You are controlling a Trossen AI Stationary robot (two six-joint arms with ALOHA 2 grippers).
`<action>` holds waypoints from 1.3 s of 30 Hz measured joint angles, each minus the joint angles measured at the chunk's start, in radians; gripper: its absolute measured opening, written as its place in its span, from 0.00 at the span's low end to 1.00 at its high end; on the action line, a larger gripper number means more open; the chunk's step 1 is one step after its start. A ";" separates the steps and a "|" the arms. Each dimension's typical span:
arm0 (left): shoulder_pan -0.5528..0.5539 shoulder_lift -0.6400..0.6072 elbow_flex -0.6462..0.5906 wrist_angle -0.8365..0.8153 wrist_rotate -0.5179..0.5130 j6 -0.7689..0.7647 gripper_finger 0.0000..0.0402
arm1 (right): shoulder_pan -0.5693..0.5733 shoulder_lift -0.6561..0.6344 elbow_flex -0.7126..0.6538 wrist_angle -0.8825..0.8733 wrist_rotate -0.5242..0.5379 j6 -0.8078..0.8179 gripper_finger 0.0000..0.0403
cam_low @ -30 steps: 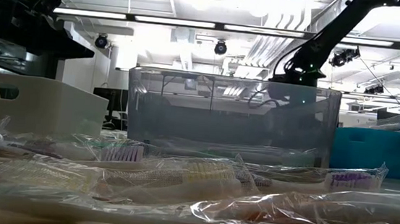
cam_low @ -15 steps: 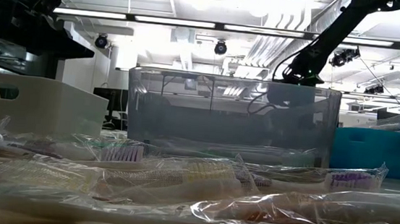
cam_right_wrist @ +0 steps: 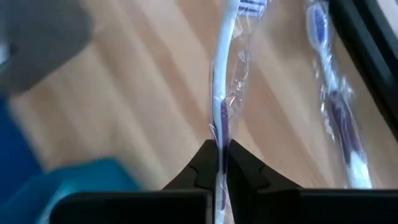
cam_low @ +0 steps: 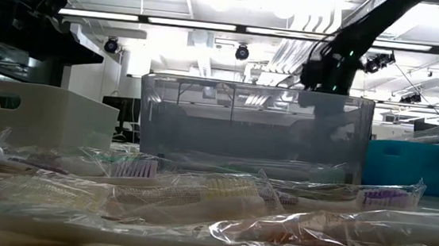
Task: Pick & Place Toothbrushes
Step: Put the purple toothbrush into the top black bin
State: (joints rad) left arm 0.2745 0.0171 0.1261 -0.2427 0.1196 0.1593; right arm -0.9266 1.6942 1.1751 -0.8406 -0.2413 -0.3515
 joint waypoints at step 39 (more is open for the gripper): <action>0.000 0.000 0.000 0.000 0.069 0.000 0.47 | 0.303 0.147 0.447 -0.007 -0.397 0.270 0.02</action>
State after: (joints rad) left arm 0.2745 0.0172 0.1261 -0.2428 0.1886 0.1594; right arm -0.6234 1.8408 1.6218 -0.8473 -0.6384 -0.0811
